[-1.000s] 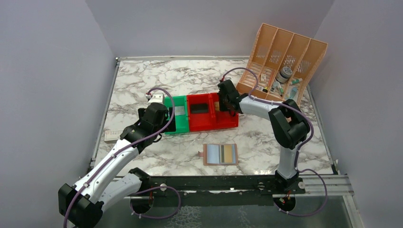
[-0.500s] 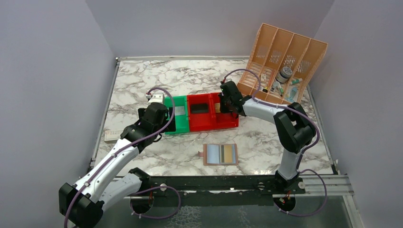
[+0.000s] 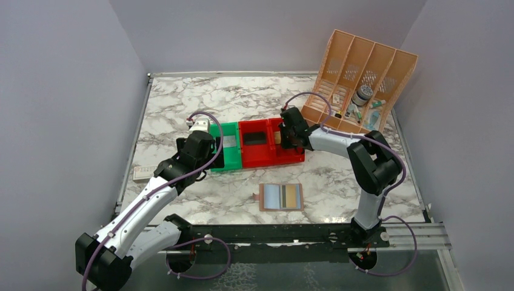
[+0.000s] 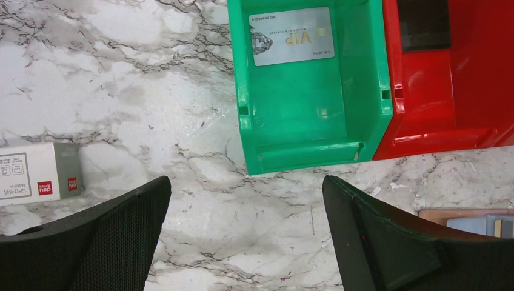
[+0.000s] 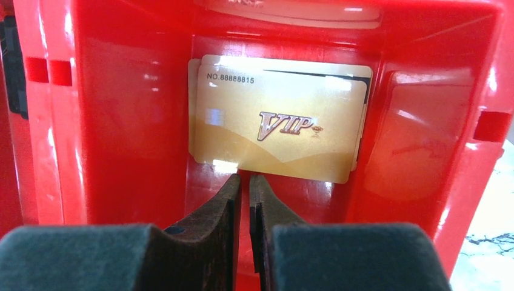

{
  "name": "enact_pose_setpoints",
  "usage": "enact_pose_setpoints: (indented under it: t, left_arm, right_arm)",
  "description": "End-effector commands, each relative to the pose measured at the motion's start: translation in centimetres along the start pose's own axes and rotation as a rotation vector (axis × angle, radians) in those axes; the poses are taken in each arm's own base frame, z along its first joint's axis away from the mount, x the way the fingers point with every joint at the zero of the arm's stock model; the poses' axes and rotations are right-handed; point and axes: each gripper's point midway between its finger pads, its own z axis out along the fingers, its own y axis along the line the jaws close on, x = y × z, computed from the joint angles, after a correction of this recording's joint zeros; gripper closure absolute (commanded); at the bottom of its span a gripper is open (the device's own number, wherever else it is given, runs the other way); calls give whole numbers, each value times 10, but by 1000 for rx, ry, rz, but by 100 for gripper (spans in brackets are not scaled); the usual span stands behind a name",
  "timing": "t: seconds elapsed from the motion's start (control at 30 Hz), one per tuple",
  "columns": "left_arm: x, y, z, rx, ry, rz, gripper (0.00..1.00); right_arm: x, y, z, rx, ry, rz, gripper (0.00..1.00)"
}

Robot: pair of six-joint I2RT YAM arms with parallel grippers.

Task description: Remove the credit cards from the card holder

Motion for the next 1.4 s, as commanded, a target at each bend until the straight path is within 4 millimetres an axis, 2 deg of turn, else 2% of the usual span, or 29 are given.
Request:
enact_pose_setpoints:
  t: [0.0, 0.1, 0.37, 0.47, 0.53, 0.73, 0.9, 1.07, 1.17, 1.3, 1.37]
  left_arm:
    - [-4, -3, 1, 20, -11, -1, 1]
    - [-4, -3, 1, 18, -11, -1, 1]
    - [-3, -3, 2, 19, -6, 1, 1]
    - [-3, -3, 2, 20, -8, 1, 1]
    - [-3, -4, 1, 22, -9, 2, 1]
    - [-4, -4, 2, 24, -12, 1, 1]
    - [-6, -3, 0, 25, -19, -11, 1]
    - [-9, -1, -2, 20, -40, -33, 1]
    - [-11, -1, -3, 26, -49, -49, 1]
    - [-8, -8, -1, 57, -38, -58, 1]
    - [-7, -11, -1, 71, -30, -59, 1]
  right_arm:
    - [-20, -3, 11, 55, -58, 15, 87]
    - [-31, -2, 12, 60, -100, 33, 87]
    - [-41, 4, 5, 35, -125, 40, 86]
    - [-51, 10, -12, -7, -155, 40, 83]
    - [-60, 16, -27, -41, -182, 38, 77]
    - [-84, 27, -79, -128, -286, 45, 65]
    - [-86, 12, -117, -104, -385, 96, 51]
    - [-75, -11, -134, -46, -466, 202, 14]
    - [-66, -25, -137, 9, -477, 256, 0]
    - [-49, -44, -136, 120, -411, 305, 1]
    - [-43, -46, -142, 127, -385, 327, 1]
